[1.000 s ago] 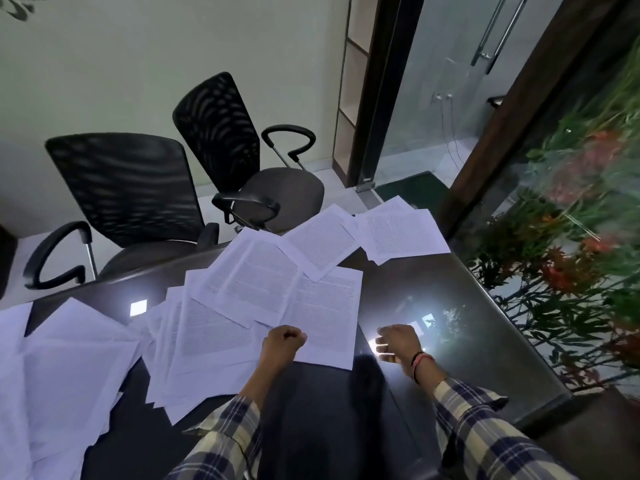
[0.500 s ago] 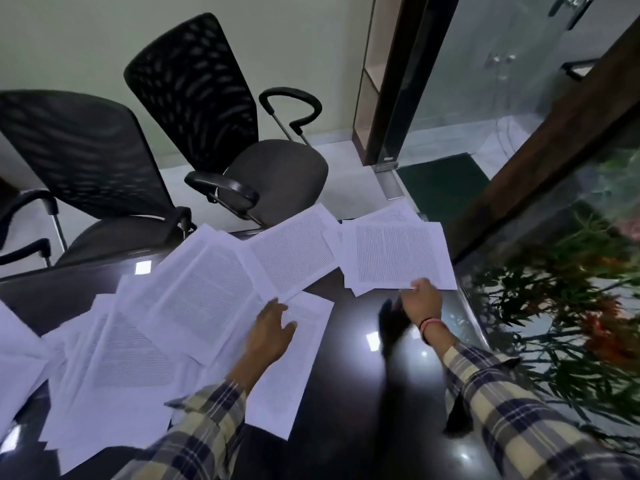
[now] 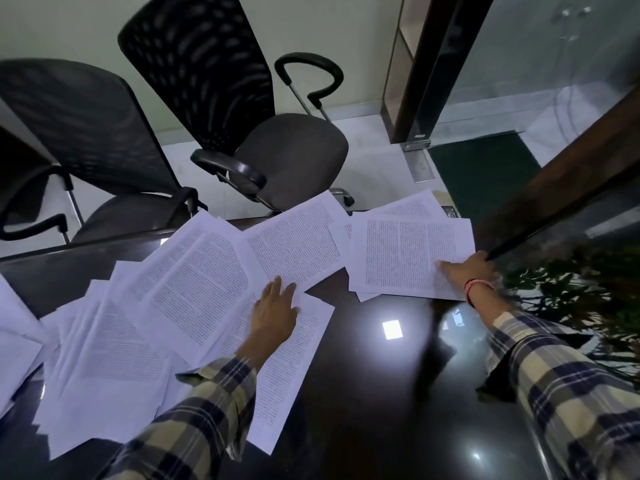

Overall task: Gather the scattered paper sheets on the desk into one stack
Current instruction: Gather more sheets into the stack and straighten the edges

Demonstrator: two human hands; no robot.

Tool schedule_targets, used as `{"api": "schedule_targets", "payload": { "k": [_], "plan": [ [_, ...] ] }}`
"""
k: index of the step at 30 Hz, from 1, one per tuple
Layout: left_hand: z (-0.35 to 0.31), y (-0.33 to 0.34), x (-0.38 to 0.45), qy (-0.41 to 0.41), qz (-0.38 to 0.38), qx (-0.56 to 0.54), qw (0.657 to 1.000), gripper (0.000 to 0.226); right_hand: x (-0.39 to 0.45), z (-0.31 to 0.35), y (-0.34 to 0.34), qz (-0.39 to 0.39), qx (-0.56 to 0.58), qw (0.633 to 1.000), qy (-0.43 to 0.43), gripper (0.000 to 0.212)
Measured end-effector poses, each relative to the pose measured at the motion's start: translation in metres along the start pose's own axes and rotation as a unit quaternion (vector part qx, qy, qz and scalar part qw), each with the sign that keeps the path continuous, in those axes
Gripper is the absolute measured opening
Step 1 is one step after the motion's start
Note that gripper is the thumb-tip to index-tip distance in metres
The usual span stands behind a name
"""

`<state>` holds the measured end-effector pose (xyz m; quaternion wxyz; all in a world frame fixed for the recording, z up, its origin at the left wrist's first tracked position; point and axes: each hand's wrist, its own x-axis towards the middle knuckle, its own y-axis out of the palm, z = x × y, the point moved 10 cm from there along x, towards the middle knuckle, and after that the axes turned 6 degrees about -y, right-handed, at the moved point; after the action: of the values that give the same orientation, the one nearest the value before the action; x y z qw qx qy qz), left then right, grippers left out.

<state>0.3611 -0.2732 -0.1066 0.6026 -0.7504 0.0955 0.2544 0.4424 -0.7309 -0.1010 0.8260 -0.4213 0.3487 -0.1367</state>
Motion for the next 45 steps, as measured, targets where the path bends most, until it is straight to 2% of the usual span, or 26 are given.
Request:
{"api": "schedule_targets", "payload": {
  "k": [5,8,10,11,14,15,22,24,27,30,32,34,37,39,43,45],
  "plan": [
    [-0.009,-0.005,-0.015,-0.001,-0.043,0.004,0.999,0.048,0.008,0.001,0.004,0.003,0.007,1.000,-0.010,0.087],
    [-0.006,-0.004,-0.016,0.001,-0.053,-0.036,0.998,0.039,0.012,0.010,0.010,0.015,0.012,0.999,-0.044,0.097],
    [0.006,-0.011,-0.014,-0.039,-0.068,-0.107,0.991,0.038,0.043,0.001,0.031,0.021,0.011,0.998,-0.067,0.101],
    [0.014,-0.015,-0.014,-0.076,-0.075,-0.139,0.985,0.043,0.048,0.003,0.038,0.024,0.016,0.997,-0.078,0.093],
    [0.037,-0.020,-0.018,-0.180,-0.073,-0.230,0.954,0.059,0.005,0.046,0.038,0.037,0.047,0.991,-0.123,0.040],
    [0.041,-0.020,-0.019,-0.200,-0.067,-0.262,0.942,0.061,-0.002,0.054,0.042,0.045,0.067,0.989,-0.124,0.030],
    [0.060,-0.021,-0.017,-0.240,-0.065,-0.397,0.883,0.070,-0.032,0.112,0.087,0.074,0.105,0.978,-0.161,0.017],
    [0.066,-0.023,-0.016,-0.257,-0.067,-0.424,0.866,0.073,-0.042,0.137,0.102,0.082,0.079,0.973,-0.201,0.019],
    [0.071,-0.024,-0.016,-0.288,-0.076,-0.450,0.842,0.072,-0.046,0.170,0.121,0.071,-0.021,0.964,-0.257,0.028],
    [0.075,-0.025,-0.013,-0.300,-0.084,-0.462,0.830,0.070,-0.039,0.189,0.141,0.091,-0.082,0.960,-0.253,0.080],
    [0.075,-0.025,-0.008,-0.297,-0.078,-0.455,0.836,0.073,-0.042,0.201,0.154,0.124,-0.096,0.953,-0.259,0.097],
    [0.076,-0.026,-0.004,-0.292,-0.072,-0.458,0.836,0.075,-0.045,0.208,0.166,0.154,-0.076,0.949,-0.265,0.094],
    [0.083,-0.019,-0.003,-0.290,-0.047,-0.526,0.798,0.069,-0.062,0.210,0.174,0.189,-0.018,0.947,-0.258,0.067],
    [0.090,-0.013,-0.009,-0.296,-0.022,-0.556,0.776,0.066,-0.075,0.204,0.185,0.233,-0.017,0.940,-0.251,0.057],
    [0.123,0.010,-0.031,-0.335,-0.004,-0.556,0.760,0.061,-0.094,0.196,0.207,0.282,-0.087,0.917,-0.270,0.077],
    [0.145,0.032,-0.055,-0.374,0.017,-0.561,0.739,0.050,-0.111,0.197,0.218,0.302,-0.131,0.896,-0.299,0.076]
  ]
}}
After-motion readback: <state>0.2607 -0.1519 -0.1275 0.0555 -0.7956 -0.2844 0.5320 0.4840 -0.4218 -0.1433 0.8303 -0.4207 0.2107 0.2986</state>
